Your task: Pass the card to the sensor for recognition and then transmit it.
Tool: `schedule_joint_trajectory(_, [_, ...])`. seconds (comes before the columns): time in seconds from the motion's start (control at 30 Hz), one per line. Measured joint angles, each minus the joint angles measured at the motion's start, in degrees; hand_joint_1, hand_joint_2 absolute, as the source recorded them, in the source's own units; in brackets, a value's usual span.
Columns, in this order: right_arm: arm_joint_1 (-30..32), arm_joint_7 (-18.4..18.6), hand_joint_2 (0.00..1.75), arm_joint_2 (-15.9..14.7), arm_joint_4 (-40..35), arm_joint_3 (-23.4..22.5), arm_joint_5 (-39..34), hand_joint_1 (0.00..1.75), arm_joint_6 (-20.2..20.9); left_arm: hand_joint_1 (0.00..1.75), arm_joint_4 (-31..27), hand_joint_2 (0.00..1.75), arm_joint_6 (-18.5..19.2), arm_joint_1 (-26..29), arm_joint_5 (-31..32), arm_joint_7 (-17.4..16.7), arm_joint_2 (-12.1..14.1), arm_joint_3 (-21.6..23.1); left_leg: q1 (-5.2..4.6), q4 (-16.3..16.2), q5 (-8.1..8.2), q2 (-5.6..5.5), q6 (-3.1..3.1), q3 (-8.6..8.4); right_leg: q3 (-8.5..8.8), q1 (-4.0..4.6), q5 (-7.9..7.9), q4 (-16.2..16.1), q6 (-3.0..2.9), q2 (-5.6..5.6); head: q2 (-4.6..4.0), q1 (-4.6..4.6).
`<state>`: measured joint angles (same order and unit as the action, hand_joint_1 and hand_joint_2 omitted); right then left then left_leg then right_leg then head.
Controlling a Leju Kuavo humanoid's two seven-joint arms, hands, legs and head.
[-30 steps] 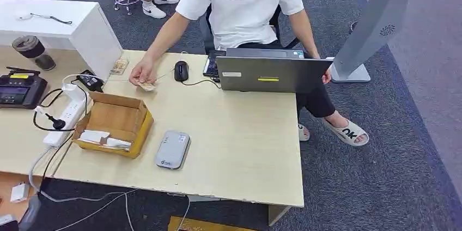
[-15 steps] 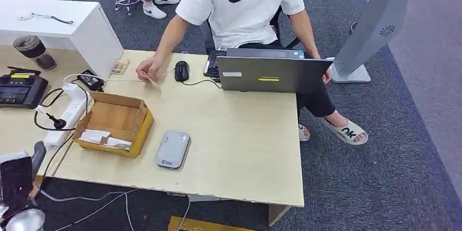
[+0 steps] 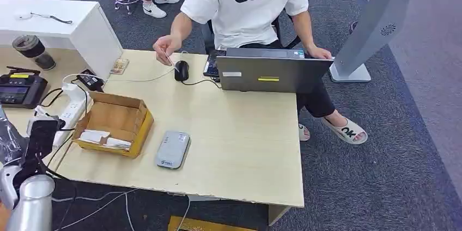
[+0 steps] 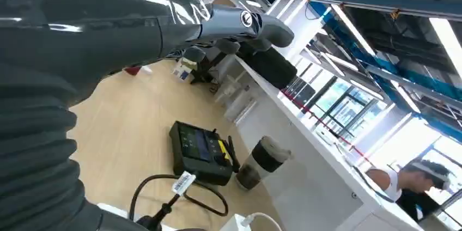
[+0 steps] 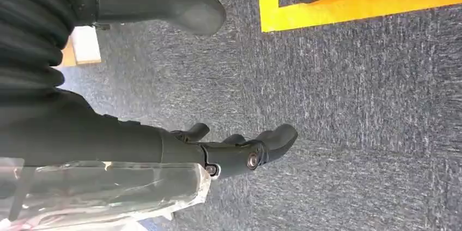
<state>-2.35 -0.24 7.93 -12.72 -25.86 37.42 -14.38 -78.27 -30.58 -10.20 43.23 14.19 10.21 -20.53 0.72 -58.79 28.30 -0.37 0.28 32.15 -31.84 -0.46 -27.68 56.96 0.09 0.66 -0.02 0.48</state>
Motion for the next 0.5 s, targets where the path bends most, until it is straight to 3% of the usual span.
schedule_joint_trajectory(0.1, [-0.17,0.15,1.75,-0.02,0.0,0.0,1.03,0.0,0.2,0.0,2.1,1.75,0.04,-2.81,3.8,-2.02,0.44,2.39,0.0,0.0,-0.02,0.0,-0.02,0.01,0.02,0.0,0.01,0.01,0.0,-0.01,0.0,0.02])
schedule_joint_trajectory(0.3, [-0.68,0.98,1.75,-0.02,0.02,0.0,1.99,0.0,0.88,0.0,4.92,1.75,-0.39,-7.52,17.67,-8.05,1.01,10.02,-0.01,-0.02,-0.04,0.0,0.0,0.01,0.02,-0.01,0.05,0.01,-0.02,0.0,0.0,0.02])
schedule_joint_trajectory(0.5, [-0.56,1.22,1.75,-0.02,0.09,0.0,2.03,0.0,0.96,0.0,5.18,1.75,-0.2,-9.74,23.44,-11.56,0.98,15.58,-0.01,-0.02,-0.03,0.02,0.0,0.04,-0.04,-0.01,0.06,0.0,-0.03,0.04,0.0,0.02])
